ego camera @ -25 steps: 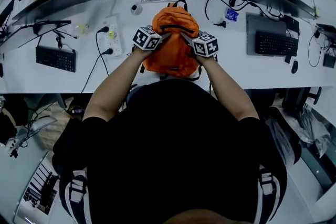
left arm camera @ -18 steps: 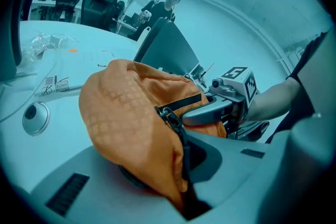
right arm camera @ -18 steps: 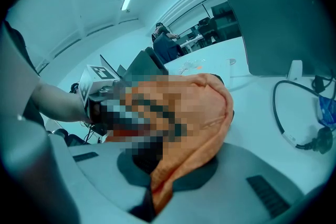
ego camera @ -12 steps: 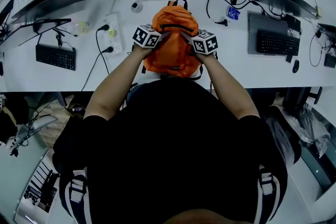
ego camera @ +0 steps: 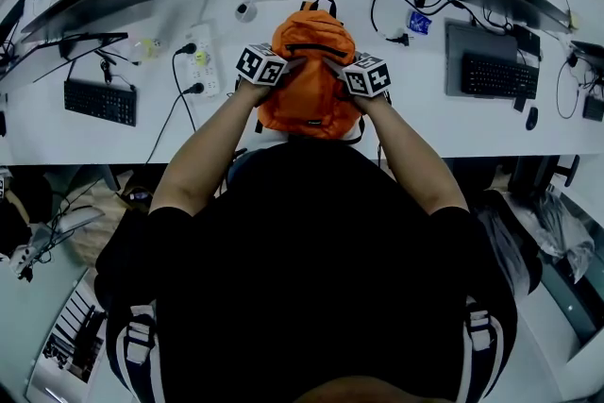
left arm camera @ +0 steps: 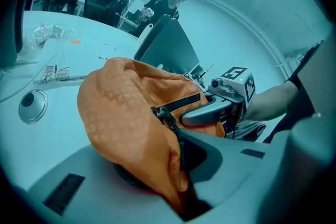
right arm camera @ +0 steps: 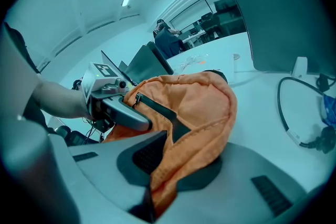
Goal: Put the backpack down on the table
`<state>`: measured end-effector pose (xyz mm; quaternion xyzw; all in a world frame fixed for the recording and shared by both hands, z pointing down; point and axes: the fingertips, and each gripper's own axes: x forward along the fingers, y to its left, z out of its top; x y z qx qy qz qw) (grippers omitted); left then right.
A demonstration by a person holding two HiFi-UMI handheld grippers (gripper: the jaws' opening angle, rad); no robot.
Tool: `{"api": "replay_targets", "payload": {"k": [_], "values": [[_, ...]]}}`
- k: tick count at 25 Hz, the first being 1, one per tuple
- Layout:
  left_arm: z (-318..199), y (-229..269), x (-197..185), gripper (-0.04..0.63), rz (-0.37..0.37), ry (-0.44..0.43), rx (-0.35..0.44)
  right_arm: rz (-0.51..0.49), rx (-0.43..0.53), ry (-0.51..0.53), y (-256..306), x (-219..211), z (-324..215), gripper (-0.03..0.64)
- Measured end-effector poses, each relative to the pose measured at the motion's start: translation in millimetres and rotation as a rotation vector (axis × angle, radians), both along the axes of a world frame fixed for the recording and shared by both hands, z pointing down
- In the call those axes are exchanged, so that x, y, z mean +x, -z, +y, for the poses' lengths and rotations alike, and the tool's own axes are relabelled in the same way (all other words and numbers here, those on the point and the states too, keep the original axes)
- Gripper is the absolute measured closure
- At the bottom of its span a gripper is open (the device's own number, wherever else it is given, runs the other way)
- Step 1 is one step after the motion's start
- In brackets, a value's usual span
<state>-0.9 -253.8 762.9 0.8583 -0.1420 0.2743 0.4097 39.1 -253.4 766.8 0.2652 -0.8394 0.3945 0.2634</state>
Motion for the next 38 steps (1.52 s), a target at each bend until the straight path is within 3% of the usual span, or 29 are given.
{"api": "replay_targets", "payload": {"k": [11,19,28,38], "values": [[6.3,-9.6,-15.3,0.346,0.011,0.047,-0.041,0.008,-0.070,-0.013,-8.8,8.8,9.8,0.370],[8.7,-11.0,-29.7,0.252,0.013,0.106,-0.057,0.000,-0.088,-0.060,-12.3,22.9,12.3,0.301],[5.7,-9.6,-56.0,0.219,0.004,0.196,-0.053,-0.005,-0.072,-0.089,-5.9,34.1,17.0,0.270],[4.7,8.1,-75.1,0.219,-0.008,0.248,0.043,0.015,-0.024,-0.128,8.1,52.1,27.4,0.270]]}}
